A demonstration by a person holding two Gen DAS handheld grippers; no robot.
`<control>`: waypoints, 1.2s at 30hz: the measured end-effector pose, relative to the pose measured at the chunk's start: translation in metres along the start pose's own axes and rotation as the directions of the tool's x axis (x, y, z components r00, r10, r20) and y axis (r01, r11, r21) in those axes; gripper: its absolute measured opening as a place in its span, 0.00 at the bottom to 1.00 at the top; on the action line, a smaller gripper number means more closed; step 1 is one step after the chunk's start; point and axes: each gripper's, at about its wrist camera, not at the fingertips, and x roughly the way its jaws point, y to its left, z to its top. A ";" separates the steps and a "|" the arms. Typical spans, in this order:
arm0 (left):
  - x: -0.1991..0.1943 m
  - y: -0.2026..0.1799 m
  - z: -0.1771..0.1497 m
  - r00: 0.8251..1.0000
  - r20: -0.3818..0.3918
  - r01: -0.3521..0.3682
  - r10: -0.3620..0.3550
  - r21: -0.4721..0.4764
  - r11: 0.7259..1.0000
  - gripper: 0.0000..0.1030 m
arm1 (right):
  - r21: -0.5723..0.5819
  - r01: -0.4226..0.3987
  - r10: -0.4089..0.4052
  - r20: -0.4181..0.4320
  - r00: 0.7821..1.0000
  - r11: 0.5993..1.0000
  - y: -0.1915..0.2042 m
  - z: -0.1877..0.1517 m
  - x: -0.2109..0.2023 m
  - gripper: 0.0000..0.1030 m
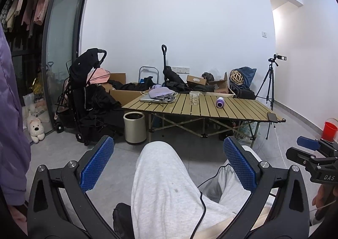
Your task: Organize rigid objects
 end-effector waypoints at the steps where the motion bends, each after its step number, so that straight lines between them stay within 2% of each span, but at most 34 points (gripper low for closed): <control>1: 0.000 0.000 0.000 1.000 0.000 0.000 0.000 0.000 1.000 1.00 | 0.000 0.000 0.000 0.000 1.000 1.000 0.000 0.000 0.000 0.83; 36: -0.001 0.000 -0.001 1.000 -0.008 0.010 -0.010 0.007 1.000 1.00 | 0.014 0.002 -0.002 -0.008 1.000 1.000 -0.007 -0.003 0.004 0.83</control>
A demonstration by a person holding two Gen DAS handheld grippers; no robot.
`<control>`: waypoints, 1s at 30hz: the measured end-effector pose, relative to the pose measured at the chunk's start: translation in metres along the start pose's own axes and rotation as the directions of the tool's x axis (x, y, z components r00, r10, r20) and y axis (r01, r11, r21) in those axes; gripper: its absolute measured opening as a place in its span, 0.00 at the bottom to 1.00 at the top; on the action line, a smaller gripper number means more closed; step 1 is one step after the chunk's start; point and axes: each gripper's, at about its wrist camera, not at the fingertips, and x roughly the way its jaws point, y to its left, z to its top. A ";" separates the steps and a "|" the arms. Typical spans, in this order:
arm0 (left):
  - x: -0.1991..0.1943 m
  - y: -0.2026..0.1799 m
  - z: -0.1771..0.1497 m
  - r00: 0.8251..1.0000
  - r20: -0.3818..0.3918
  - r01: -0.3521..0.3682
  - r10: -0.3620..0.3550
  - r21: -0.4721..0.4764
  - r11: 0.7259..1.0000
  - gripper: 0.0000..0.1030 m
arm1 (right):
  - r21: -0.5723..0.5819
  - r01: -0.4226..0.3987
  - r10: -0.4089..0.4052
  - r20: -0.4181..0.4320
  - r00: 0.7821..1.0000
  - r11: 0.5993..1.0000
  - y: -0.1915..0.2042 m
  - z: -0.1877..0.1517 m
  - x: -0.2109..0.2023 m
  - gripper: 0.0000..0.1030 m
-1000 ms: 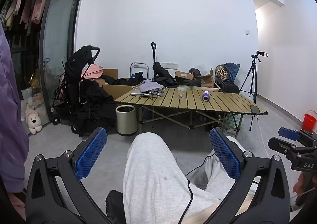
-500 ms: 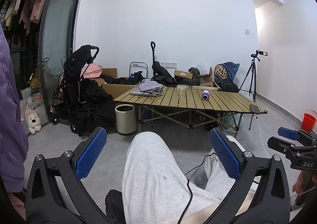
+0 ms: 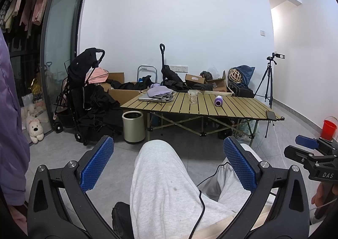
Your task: Organize rigid objects
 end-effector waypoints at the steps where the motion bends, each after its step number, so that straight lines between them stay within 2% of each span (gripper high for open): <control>1: 0.000 0.000 0.000 1.000 0.000 0.000 0.000 0.001 1.000 1.00 | 0.000 -0.001 0.001 0.000 1.000 1.000 0.000 0.000 0.000 0.83; 30: -0.003 0.001 0.002 1.000 -0.004 0.013 -0.013 0.010 1.000 1.00 | 0.002 0.000 0.000 -0.007 1.000 1.000 0.002 -0.003 0.002 0.83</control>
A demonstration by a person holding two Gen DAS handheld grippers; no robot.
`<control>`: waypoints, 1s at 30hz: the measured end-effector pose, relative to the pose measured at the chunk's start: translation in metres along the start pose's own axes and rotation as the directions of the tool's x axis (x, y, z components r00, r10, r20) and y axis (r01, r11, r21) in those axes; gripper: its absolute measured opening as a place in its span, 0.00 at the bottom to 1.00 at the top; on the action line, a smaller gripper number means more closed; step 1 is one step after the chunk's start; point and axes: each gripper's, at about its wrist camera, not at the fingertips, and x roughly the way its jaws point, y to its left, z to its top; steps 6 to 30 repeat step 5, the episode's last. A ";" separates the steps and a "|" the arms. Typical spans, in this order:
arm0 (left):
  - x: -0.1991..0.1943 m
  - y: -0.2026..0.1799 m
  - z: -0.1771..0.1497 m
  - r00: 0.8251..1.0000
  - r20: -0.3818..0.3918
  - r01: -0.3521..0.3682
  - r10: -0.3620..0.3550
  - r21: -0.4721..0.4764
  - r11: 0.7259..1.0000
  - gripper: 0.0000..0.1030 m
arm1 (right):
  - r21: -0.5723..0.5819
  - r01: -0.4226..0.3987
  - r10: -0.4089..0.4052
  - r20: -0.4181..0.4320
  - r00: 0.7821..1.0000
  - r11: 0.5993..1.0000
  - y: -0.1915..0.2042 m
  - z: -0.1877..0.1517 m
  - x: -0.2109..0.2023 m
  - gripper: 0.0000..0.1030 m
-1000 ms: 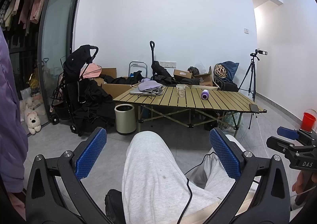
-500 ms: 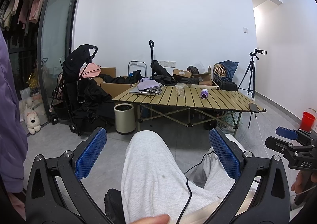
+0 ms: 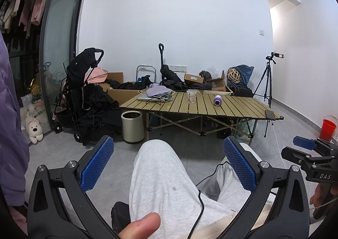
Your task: Organize rigid objects
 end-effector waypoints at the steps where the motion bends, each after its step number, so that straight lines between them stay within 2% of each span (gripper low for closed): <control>1: 0.000 -0.001 0.000 1.000 -0.003 0.001 -0.001 -0.001 1.000 1.00 | 0.001 0.000 0.000 -0.002 1.000 1.000 0.001 0.000 0.000 0.83; 30: 0.001 0.001 0.000 1.000 -0.007 0.001 -0.001 -0.007 1.000 1.00 | 0.001 -0.002 0.002 -0.005 1.000 1.000 0.000 -0.001 0.001 0.83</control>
